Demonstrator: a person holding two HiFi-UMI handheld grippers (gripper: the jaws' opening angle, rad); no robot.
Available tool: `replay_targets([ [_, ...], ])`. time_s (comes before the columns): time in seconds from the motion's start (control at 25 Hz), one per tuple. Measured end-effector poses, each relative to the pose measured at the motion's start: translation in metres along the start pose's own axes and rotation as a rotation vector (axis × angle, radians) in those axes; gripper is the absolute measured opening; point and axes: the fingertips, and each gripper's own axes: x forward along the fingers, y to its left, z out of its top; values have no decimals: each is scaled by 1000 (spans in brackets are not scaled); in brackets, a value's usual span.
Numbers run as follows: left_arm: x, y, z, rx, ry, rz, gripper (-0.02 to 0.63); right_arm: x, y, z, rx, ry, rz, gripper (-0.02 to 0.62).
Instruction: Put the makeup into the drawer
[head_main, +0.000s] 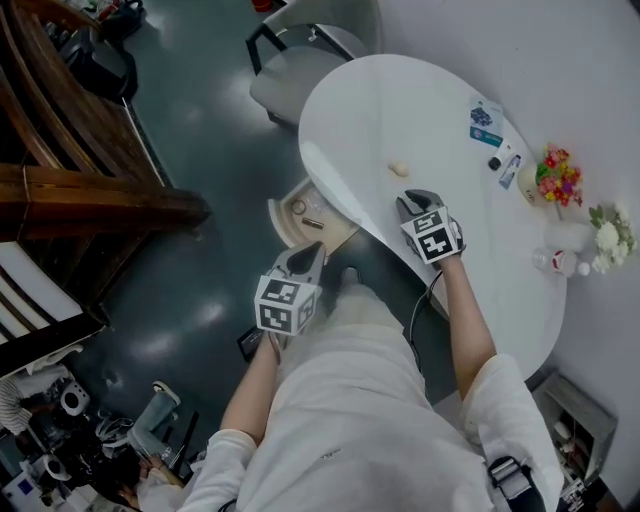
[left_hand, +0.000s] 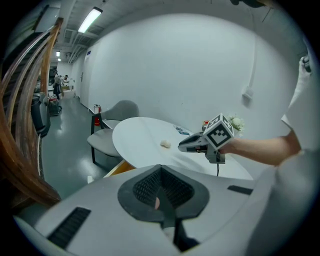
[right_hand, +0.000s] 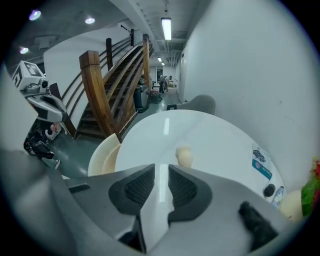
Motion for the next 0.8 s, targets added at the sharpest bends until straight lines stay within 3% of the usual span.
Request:
replay_targets([
  [0.28, -5, 13, -15, -38, 26, 26, 9, 27, -23, 16, -63, 24, -28, 171],
  [0.8, -13, 24, -32, -57, 53, 56, 9, 65, -51, 25, -107, 72, -58, 201],
])
